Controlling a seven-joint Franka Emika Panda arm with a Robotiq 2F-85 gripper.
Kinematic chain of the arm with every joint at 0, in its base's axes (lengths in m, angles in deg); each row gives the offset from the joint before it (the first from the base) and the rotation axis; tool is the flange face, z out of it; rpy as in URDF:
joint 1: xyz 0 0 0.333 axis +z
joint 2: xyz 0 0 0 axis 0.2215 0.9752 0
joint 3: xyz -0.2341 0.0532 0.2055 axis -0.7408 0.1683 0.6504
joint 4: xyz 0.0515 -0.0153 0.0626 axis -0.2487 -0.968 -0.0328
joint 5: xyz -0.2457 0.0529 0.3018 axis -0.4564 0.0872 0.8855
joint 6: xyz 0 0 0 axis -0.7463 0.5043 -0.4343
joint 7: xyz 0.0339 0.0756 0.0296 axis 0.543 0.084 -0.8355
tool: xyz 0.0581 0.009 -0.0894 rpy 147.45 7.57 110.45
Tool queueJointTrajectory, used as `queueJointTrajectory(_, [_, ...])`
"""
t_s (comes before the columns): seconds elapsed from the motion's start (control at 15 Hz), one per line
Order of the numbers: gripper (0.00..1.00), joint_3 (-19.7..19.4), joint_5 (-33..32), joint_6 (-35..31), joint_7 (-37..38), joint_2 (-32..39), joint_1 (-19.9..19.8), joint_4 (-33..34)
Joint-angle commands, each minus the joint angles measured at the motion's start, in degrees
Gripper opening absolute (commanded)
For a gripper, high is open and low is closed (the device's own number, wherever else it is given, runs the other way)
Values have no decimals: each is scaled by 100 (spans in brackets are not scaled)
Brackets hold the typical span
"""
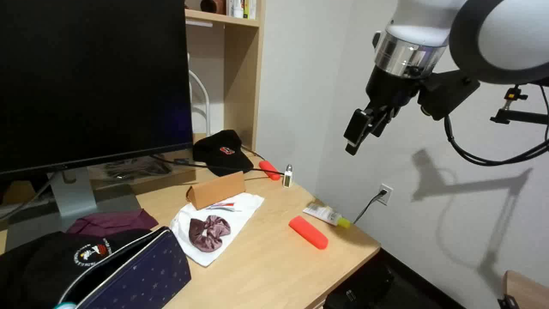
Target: Take the orange object from near the tube and put it on the orange object then move the tube to the left on the white cloth
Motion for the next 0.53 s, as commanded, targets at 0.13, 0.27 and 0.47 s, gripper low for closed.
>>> queueJointTrajectory(0.13, [100,-100,39,-46,26,164,135,96])
queueJointTrajectory(0.27, [100,-90,86,-63,119,410,174,212])
queueJointTrajectory(0.47, [100,-89,189,-197,303,926,253,386])
